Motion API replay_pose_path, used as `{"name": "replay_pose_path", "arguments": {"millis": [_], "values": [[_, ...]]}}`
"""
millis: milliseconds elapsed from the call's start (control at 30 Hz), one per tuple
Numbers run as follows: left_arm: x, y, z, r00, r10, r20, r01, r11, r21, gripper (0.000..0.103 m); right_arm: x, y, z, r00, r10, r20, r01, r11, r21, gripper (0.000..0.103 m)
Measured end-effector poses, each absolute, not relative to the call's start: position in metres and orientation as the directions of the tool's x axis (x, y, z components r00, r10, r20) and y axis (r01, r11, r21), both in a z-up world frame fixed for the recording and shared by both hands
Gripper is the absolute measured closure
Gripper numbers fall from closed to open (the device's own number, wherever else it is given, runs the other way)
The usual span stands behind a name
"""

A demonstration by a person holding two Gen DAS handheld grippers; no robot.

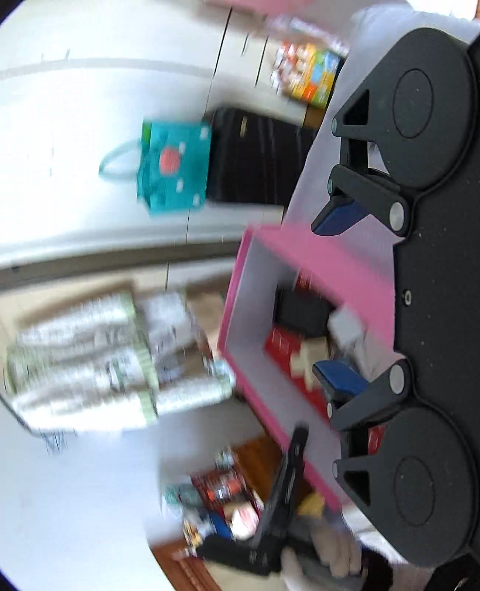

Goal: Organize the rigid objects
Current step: 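Move the right tool to the yellow AA batteries and close on one, then lift the AA battery with the right tool and drop it into the pink box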

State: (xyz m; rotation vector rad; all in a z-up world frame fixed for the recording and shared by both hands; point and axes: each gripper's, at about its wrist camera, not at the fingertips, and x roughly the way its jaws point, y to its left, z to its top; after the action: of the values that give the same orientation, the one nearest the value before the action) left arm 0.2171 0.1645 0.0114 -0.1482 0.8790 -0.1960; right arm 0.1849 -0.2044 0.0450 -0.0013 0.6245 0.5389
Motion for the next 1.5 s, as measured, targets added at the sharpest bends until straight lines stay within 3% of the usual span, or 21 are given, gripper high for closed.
{"name": "replay_pose_path", "arguments": {"millis": [333, 500, 667, 733, 900, 1167, 1500], "values": [[0.215, 0.162, 0.011, 0.63, -0.217, -0.745, 0.092, 0.974, -0.206, 0.093, 0.212, -0.229, -0.019, 0.665, 0.372, -0.648, -0.371, 0.917, 0.145, 0.058], [0.215, 0.158, 0.011, 0.63, -0.21, -0.747, 0.096, 0.976, -0.194, 0.089, 0.233, -0.226, -0.049, 0.636, 0.365, -0.68, -0.337, 0.924, 0.181, 0.062], [0.215, 0.157, 0.011, 0.63, -0.203, -0.749, 0.088, 0.978, -0.19, 0.089, 0.235, -0.218, -0.071, 0.67, 0.314, -0.673, -0.329, 0.938, 0.11, 0.074], [0.216, 0.159, 0.011, 0.628, -0.211, -0.749, 0.086, 0.976, -0.202, 0.089, 0.233, -0.212, -0.075, 0.673, 0.299, -0.676, -0.331, 0.94, 0.086, 0.093], [0.216, 0.157, 0.011, 0.63, -0.202, -0.75, 0.102, 0.979, -0.178, 0.089, 0.217, -0.206, -0.071, 0.702, 0.249, -0.667, -0.312, 0.95, 0.025, 0.093], [0.211, 0.147, 0.008, 0.649, -0.135, -0.748, 0.148, 0.988, -0.05, 0.098, 0.2, -0.206, -0.057, 0.66, 0.3, -0.689, -0.355, 0.933, 0.067, 0.093], [0.212, 0.147, 0.006, 0.621, -0.137, -0.772, 0.139, 0.988, -0.064, 0.098, 0.216, -0.2, -0.076, 0.669, 0.283, -0.687, -0.329, 0.942, 0.067, 0.076]]}}
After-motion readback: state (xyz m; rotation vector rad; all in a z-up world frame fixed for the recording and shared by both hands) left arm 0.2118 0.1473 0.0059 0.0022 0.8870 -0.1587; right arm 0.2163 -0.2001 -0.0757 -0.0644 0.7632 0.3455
